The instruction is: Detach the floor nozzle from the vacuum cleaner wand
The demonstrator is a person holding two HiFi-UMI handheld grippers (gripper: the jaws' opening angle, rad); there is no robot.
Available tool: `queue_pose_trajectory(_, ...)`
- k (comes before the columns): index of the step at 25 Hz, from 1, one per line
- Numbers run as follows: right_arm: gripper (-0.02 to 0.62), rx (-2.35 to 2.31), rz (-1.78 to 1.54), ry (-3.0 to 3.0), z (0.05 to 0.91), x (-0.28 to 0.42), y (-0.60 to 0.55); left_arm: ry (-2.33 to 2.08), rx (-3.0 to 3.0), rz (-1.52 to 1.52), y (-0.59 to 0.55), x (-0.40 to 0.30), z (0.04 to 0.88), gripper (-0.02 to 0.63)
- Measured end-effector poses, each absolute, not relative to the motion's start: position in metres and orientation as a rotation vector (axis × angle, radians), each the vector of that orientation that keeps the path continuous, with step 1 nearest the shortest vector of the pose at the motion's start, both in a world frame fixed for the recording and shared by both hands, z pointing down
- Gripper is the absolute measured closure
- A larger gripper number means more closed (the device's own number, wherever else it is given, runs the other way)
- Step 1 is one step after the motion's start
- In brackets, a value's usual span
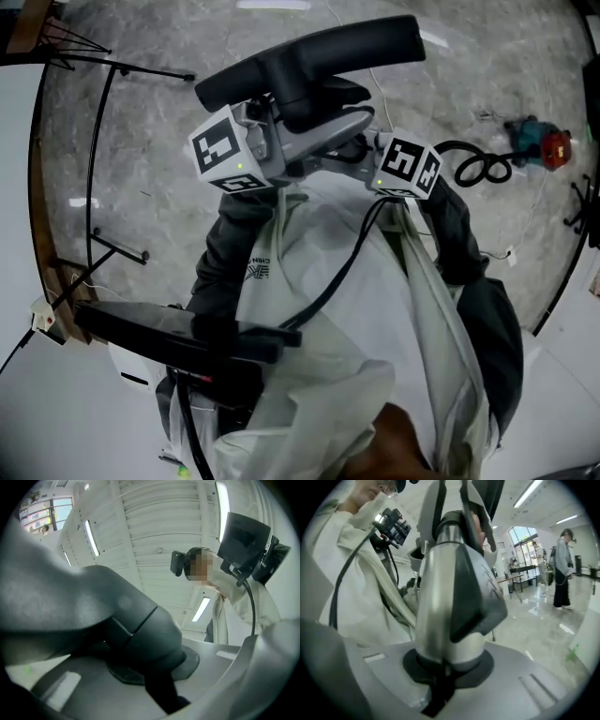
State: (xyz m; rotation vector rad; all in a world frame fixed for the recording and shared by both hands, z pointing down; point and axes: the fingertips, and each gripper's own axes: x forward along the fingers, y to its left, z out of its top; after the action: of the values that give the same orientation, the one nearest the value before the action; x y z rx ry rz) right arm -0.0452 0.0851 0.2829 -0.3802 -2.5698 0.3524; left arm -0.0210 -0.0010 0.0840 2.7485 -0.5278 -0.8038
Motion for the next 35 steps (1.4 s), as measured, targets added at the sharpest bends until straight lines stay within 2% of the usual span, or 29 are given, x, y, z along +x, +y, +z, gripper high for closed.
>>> queue_pose_trajectory(7, 0.557, 0.403, 0.196, -2.429, 0.305, -0.065, 0.041, -1.023, 2.409, -0.659, -0.04, -0.067, 0.118, 0.537)
queue_pose_trajectory(10, 0.557, 0.49, 0.135, -2.38, 0.311, -0.064, 0.034, -1.141, 2.331, -0.603, -0.046, -0.075, 0.129, 0.537)
queue_pose_trajectory(14, 0.555, 0.257, 0.184, -2.463, 0.304, -0.069, 0.054, -0.953, 2.504, -0.639, -0.028, -0.06, 0.112, 0.534)
queue_pose_trajectory(19, 0.554, -0.469, 0.341, -2.511, 0.283, -0.06, 0.117, -0.272, 2.797, -0.876, 0.038, -0.043, 0.078, 0.534)
queue_pose_trajectory(21, 0.554, -0.599, 0.422, -2.483, 0.28, -0.056, 0.13, -0.196, 2.795, -0.908, 0.044, -0.042, 0.078, 0.534)
queue_pose_trajectory(25, 0.557, -0.288, 0.428, -2.502, 0.293, -0.066, 0.108, -0.491, 2.643, -0.877, 0.013, -0.054, 0.096, 0.535)
queue_pose_trajectory(30, 0.557, 0.383, 0.2, -2.395, 0.317, -0.06, 0.054, -1.029, 2.375, -0.634, -0.032, -0.066, 0.133, 0.537)
queue_pose_trajectory(32, 0.557, 0.475, 0.159, -2.364, 0.321, -0.058, 0.047, -1.109, 2.326, -0.583, -0.036, -0.071, 0.139, 0.537)
queue_pose_trajectory(35, 0.557, 0.379, 0.181, -2.422, 0.32, -0.059, 0.056, -1.065, 2.39, -0.58, -0.03, -0.061, 0.135, 0.535)
